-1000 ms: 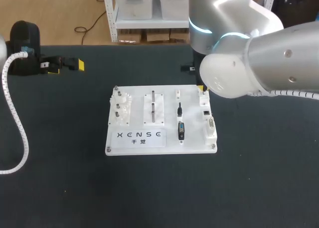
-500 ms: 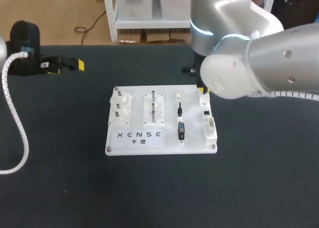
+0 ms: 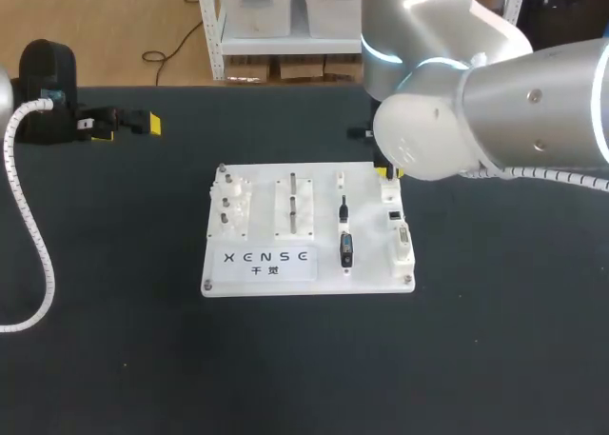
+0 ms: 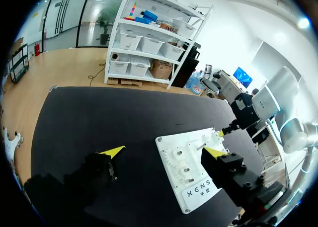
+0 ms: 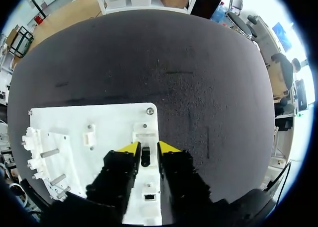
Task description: Insert the USB connector, Ethernet cable, and multi-pin plug into their matching sockets one by one.
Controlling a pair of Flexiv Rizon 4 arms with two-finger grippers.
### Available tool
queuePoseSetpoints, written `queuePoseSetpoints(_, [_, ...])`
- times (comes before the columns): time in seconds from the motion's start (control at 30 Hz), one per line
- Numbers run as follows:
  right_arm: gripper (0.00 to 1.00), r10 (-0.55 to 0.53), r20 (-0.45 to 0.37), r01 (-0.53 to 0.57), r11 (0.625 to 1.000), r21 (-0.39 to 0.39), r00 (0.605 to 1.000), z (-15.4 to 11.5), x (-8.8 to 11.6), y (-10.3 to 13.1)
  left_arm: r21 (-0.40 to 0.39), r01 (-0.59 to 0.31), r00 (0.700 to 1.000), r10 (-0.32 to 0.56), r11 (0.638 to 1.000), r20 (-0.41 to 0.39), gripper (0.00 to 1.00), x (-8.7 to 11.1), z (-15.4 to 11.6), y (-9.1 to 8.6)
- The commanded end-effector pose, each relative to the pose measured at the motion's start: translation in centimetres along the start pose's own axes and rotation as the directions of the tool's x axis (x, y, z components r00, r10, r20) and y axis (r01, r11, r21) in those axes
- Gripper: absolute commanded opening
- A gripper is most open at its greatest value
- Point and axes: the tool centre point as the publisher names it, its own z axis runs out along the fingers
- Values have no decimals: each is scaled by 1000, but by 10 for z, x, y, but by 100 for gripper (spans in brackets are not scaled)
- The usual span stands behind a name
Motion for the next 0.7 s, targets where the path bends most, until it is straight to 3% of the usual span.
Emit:
queuePoseSetpoints(0.03, [100, 0, 26, 0, 1000, -7, 1000, -10, 0, -1, 0, 0, 1000, 0, 1000, 0, 100, 0, 0, 0])
queuePoseSetpoints(0.37, [100, -24, 90, 28, 998, -50, 996, -58, 18, 10, 0, 0, 1000, 0, 1000, 0, 100, 0, 0, 0])
queuePoseSetpoints(0.7, [100, -113, 45, 116, 991, -71, 993, -58, 53, 44, 0, 0, 1000, 0, 1000, 0, 100, 0, 0, 0])
